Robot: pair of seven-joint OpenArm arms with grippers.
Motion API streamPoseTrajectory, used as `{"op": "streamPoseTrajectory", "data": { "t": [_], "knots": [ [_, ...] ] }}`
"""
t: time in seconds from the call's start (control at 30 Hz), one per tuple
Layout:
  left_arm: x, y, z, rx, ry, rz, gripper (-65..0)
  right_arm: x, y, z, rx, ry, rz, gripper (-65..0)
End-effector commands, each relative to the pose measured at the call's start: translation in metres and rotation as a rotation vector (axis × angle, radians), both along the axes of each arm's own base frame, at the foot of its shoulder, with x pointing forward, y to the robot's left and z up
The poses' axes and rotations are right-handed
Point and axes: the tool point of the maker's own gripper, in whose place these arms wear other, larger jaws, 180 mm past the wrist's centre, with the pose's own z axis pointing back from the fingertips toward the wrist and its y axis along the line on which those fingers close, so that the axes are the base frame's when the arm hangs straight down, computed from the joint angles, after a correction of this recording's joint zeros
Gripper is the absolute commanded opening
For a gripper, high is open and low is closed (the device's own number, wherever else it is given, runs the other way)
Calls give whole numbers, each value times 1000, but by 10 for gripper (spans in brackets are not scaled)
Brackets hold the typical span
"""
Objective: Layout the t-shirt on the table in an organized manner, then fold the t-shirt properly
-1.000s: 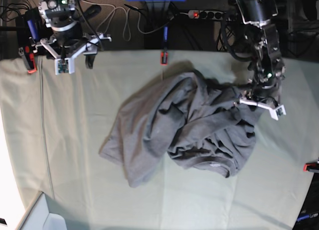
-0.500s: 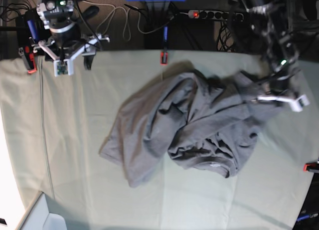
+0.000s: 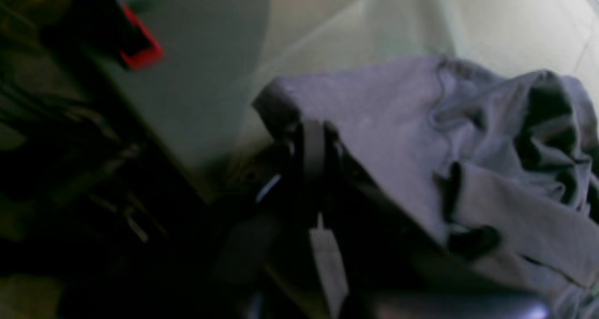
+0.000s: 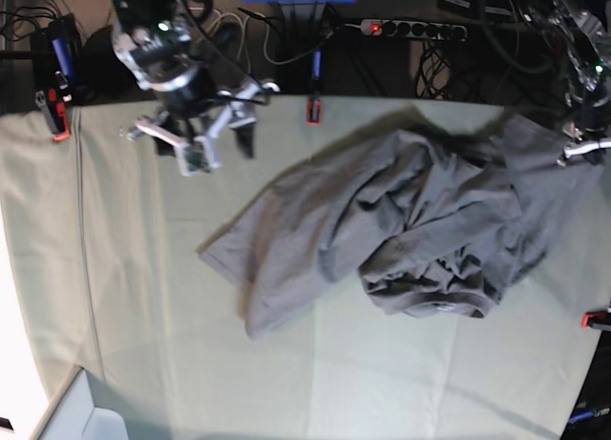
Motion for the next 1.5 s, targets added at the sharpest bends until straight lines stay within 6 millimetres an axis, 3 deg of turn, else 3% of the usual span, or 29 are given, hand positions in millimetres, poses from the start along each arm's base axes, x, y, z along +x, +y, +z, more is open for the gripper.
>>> {"op": "streamPoseTrajectory", "data": {
  "t": [0.0,0.17,0.4,0.53,0.67,0.8,0.93,1.07,1.2,1.3,1.37,1.47],
  "knots": [
    [2,8,10,35,-26,7,-649,11,7,13,18,-57,16,-291],
    [-11,8,-2,19,12,13,-649,43,36,17,38,-107,74,-291],
    [-24,8,-5,28,43,10,-649,108,26,10,-35,-144,70,-291],
    [-31,8,-8,29,59,9,-649,148,19,-5,-81,-99,44,-291],
    [-37,7,-11,24,72,10,-649,179,-11,-27,-115,-29,-43,-294],
    [-38,6,-13,18,73,12,-649,196,-42,-45,-125,39,-134,-294],
    [-38,5,-13,16,73,13,-649,201,-68,-68,-133,123,-203,-294],
    [-38,5,-13,16,72,13,-649,196,-70,-84,-140,150,-203,-315],
    [-37,6,-12,19,72,12,-649,175,-57,-100,-123,184,-189,-486],
    [-36,6,-11,19,69,12,-649,164,-49,-101,-107,180,-181,-650],
    [-36,5,-12,17,68,13,-649,157,-44,-95,-93,160,-176,-650],
    [-37,5,-11,18,68,12,-649,149,-38,-72,-65,82,-171,-650]
  ]
}}
